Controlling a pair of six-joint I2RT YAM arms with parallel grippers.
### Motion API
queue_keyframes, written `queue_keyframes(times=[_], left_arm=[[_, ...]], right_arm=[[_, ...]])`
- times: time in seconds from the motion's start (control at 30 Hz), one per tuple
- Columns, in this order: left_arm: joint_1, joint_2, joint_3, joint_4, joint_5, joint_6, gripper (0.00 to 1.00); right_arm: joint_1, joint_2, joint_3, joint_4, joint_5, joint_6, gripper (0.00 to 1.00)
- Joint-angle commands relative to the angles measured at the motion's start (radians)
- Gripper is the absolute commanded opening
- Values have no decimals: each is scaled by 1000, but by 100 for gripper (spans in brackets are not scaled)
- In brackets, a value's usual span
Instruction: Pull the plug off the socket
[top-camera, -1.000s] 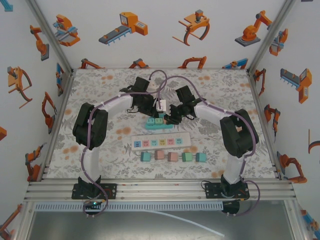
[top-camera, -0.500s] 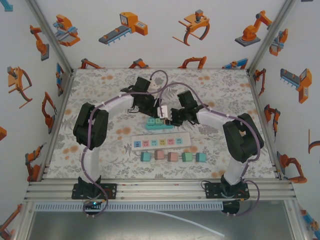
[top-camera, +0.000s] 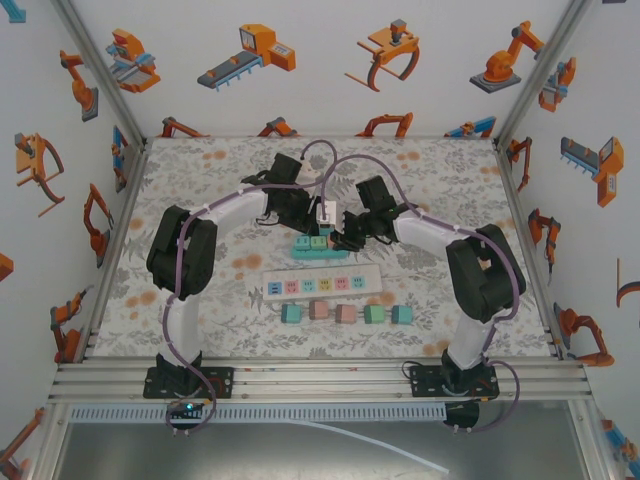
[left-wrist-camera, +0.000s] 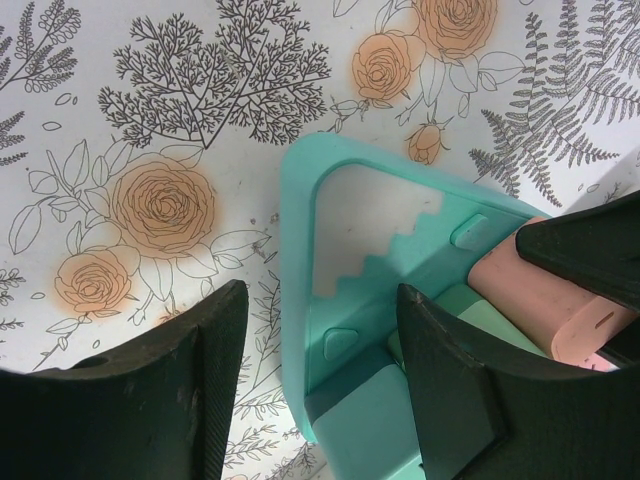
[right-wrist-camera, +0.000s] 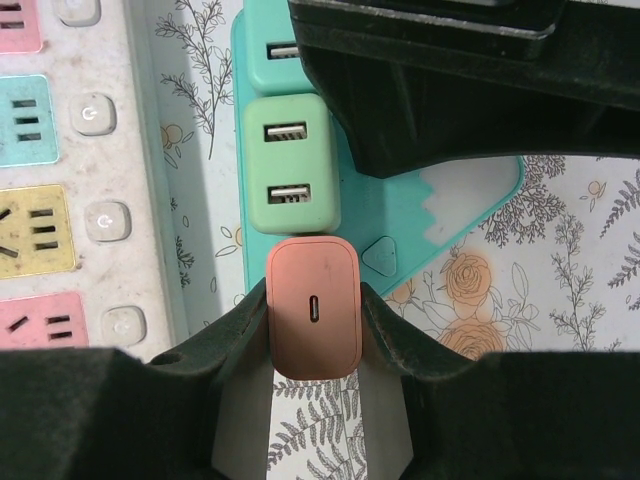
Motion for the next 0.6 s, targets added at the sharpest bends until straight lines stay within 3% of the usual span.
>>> queue_keyframes(times=[0.0,0.23,0.57], left_arm=[[12,89,-33,-64,-192,64,57],[12,109,-23,-80,-211,66,57],[-2,156,-1,-117,-270,88,55]], right_arm=[[1,-46,59,-5,-79,-19,7],[38,-82,45,-85,-14,-180,7],[10,-71,89,-33,-112,-34,7]])
